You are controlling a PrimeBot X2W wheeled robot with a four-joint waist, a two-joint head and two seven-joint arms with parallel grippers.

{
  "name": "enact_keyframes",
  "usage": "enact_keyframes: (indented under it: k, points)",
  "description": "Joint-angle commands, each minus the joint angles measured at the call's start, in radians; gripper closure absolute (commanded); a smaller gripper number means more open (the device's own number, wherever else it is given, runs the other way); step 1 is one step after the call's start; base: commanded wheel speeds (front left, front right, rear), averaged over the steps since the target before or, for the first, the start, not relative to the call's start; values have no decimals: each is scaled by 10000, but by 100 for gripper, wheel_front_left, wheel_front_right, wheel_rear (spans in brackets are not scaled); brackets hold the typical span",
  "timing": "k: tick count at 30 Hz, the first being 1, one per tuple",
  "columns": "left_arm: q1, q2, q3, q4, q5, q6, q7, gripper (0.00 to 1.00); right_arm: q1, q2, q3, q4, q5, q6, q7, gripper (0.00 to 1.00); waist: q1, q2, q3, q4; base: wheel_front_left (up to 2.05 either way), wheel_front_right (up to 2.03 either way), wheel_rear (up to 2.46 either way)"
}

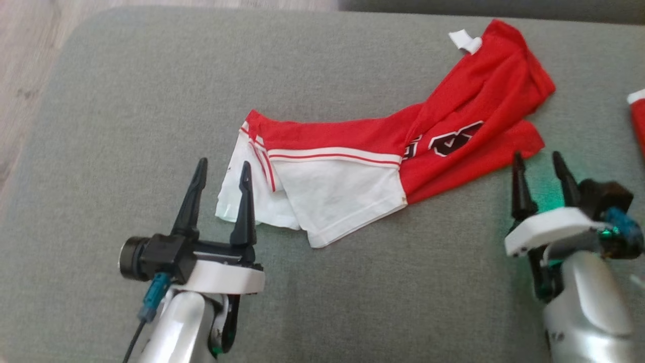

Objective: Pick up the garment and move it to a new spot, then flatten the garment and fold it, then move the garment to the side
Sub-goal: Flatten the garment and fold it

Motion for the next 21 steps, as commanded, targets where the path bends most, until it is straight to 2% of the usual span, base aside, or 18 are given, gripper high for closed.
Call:
enact_keyframes:
  k: [1,9,14,15,16,21]
  points:
    - [-363,20,184,-327,-64,67,-49,0,-466,-22,-22,157,-187,-7,130,0,-2,0,162,123,0,0,0]
    - [-550,18,15,-326,-224,215,-49,0,-1864,-22,-850,2377,-89,-7,307,0,-2,0,377,309,0,0,0]
    - [-556,17,40,-316,-215,285,-49,0,-2441,-22,-633,3357,106,-7,-6,0,-2,0,400,196,0,0,0]
    - [-549,17,43,-288,-195,276,-49,0,-2516,-22,-567,3493,114,-7,-113,63,-2,0,391,150,0,0,0]
    - [-551,17,40,-253,-170,263,-49,0,-2574,-22,-569,3580,99,-7,-243,100,-2,0,370,104,0,0,0]
    - [-564,17,145,-160,-129,240,-49,0,-2524,-22,-699,3640,32,-7,-588,100,-2,0,110,-197,0,0,0]
